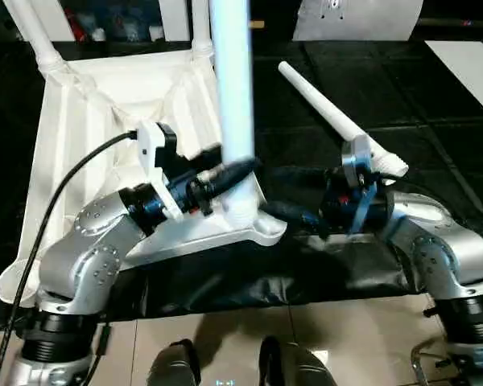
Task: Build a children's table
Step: Insert table leg to table base
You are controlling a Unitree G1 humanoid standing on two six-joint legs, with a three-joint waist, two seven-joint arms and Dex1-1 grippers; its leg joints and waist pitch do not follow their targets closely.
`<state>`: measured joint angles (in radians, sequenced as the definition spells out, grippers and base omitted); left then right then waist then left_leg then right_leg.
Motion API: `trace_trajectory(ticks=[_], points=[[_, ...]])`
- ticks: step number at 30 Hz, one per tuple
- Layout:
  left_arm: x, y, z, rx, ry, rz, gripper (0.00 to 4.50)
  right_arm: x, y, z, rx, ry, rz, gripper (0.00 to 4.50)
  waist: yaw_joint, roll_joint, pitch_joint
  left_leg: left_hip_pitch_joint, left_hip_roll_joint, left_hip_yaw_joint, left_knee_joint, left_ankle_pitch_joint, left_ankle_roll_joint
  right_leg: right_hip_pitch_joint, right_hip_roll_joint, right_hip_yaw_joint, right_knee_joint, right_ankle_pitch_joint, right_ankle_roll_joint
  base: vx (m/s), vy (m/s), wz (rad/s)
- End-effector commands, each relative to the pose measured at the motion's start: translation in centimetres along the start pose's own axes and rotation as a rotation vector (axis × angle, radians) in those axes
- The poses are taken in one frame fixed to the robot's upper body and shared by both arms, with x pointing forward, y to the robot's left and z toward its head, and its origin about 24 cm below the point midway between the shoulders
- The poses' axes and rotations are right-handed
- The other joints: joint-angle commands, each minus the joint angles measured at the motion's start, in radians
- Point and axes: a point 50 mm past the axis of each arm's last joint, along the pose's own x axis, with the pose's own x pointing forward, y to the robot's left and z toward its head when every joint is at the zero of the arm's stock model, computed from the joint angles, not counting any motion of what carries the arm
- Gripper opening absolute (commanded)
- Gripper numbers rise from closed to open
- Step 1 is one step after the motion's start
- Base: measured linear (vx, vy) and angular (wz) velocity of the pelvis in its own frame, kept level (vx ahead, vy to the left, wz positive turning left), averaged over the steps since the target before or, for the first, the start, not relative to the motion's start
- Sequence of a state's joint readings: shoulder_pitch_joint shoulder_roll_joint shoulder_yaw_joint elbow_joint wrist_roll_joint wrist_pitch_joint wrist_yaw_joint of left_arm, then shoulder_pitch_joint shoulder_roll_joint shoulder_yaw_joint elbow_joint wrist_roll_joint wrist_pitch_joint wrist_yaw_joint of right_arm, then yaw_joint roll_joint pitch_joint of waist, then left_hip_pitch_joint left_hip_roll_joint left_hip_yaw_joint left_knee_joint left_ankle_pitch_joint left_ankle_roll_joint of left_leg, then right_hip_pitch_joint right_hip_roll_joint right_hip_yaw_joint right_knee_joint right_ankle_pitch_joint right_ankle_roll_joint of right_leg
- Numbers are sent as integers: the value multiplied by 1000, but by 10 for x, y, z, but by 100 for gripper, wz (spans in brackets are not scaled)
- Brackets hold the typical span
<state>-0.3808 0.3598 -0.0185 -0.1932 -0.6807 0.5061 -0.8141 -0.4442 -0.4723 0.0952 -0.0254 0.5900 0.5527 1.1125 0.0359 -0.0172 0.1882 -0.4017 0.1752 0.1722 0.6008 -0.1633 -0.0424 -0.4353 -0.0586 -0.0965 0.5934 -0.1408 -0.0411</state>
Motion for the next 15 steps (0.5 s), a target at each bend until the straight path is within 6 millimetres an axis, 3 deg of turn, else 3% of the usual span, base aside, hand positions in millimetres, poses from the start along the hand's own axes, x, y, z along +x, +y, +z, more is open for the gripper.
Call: trace_trajectory(ticks=[1,3,8,15], points=[[7,-13,13,-13,-20,-162,198,-3,5,11,5,22,111,410,5,4,-88,27,50,-20,-64,-172,84,69,-85,65,-74,-361,-168,0,0,0],[9,-19,16,-54,-17,-250,198,-7,7,16,28,42,169,410,5,3,-85,26,51,-20,-64,-177,84,67,-87,64,-74,-365,-178,0,0,0],[12,-24,15,-81,-2,-334,198,-9,8,21,86,46,254,410,6,-1,-88,23,48,-20,-61,-168,84,71,-86,65,-78,-389,-167,0,0,0],[20,-28,18,-90,16,-412,198,0,6,22,80,69,309,410,7,-2,-90,24,50,-19,-61,-154,75,71,-87,64,-78,-394,-162,0,0,0]])
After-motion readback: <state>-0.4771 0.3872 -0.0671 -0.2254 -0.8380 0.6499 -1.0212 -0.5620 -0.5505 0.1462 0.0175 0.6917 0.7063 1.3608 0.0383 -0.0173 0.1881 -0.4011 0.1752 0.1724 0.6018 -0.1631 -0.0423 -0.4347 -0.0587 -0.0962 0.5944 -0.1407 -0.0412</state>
